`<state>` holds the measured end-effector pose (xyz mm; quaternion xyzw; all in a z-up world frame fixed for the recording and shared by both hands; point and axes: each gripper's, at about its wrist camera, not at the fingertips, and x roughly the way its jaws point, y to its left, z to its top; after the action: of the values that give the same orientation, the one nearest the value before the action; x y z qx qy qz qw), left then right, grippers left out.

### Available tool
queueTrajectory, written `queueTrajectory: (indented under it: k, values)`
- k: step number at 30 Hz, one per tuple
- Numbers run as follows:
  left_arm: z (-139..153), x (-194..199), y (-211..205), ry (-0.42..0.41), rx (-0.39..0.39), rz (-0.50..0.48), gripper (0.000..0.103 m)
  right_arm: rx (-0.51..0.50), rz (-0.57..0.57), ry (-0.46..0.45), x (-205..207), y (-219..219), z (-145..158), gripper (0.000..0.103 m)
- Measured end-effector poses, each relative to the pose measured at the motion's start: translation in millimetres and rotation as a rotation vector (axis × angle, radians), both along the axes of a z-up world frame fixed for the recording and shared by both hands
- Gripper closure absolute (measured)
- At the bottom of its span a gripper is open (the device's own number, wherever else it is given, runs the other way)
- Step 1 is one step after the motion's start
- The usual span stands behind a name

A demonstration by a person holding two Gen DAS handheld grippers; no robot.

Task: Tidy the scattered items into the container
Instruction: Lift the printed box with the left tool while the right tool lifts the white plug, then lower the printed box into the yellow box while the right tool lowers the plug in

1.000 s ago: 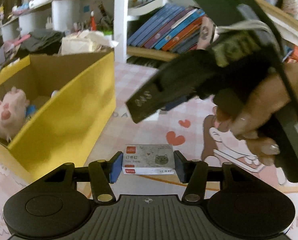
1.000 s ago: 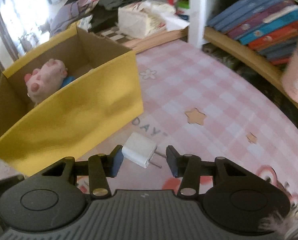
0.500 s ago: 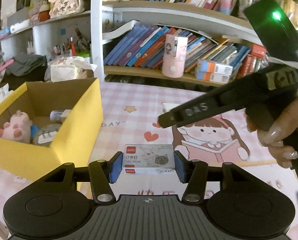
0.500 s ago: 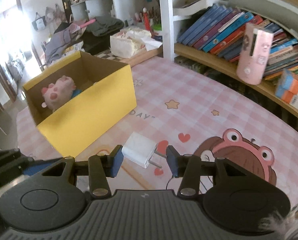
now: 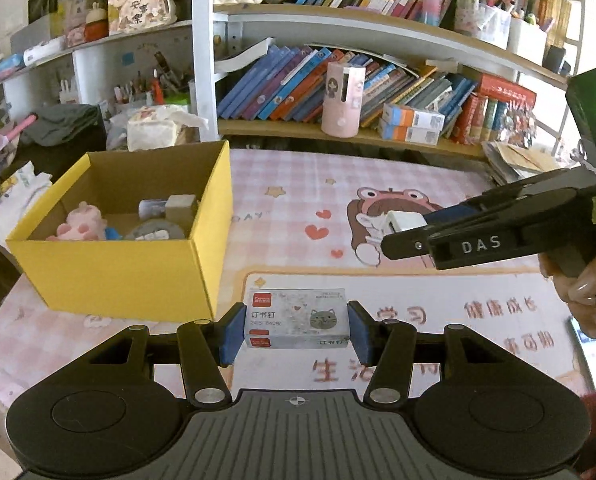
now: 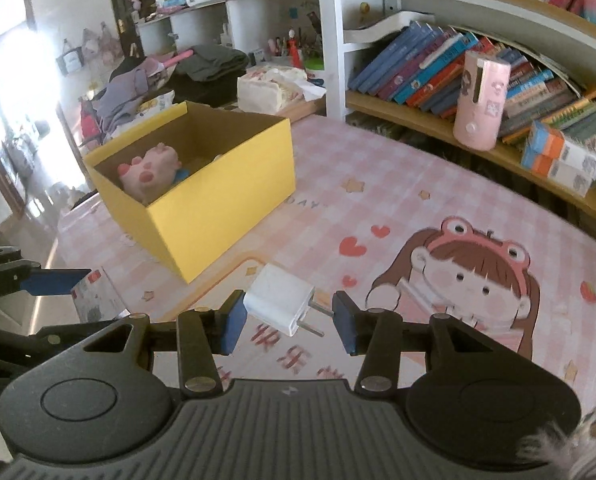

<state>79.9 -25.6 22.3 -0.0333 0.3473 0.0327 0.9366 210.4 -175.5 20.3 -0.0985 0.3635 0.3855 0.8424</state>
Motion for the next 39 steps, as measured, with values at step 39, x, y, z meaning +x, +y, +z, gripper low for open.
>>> queueTrajectory:
  k: [39]
  values:
    - [-4.7, -83.8, 226.9, -0.036, -0.049, -0.202, 0.051, -0.063, -0.177, 0.047, -142.8, 213.0, -5.8, 0.058]
